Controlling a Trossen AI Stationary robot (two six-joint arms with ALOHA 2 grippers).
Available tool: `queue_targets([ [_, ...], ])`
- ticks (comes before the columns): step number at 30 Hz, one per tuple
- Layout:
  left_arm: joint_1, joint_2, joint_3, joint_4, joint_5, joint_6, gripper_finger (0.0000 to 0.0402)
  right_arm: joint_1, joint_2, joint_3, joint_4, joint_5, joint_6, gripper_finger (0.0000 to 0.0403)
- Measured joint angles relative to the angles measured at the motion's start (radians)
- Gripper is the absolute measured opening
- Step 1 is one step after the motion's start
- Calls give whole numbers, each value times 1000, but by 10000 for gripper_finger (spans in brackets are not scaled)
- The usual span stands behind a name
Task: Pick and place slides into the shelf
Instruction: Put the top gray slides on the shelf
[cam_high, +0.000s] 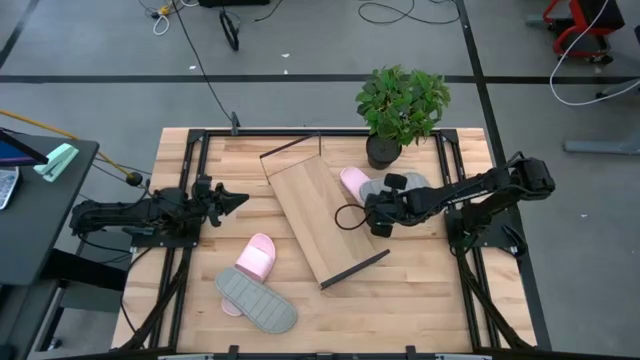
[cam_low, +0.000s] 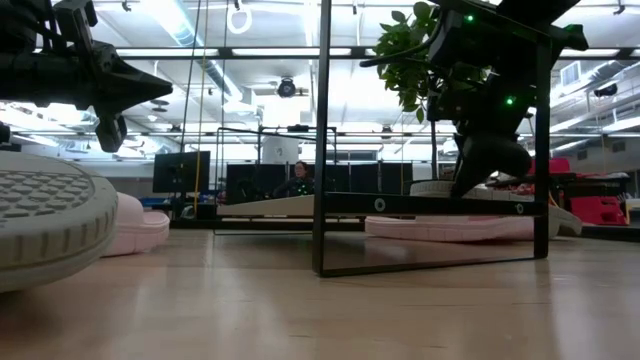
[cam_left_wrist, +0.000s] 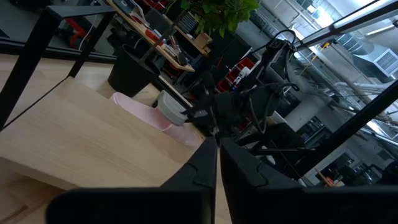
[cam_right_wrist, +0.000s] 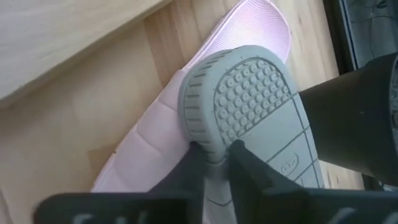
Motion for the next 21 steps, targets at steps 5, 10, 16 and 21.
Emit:
queue_targets([
  [5,0,0,0,-5,0,0,26,11,1,41,-62,-16,1,41],
  [10,0,0,0,-6,0,0,18,23,2,157,-216,-3,7,28],
  [16,0,0,0,-10,1,13,19,51,2,306,-354,54,-11,28],
  [21,0,0,0,-11,1,24,24,75,2,441,-533,71,5,27],
])
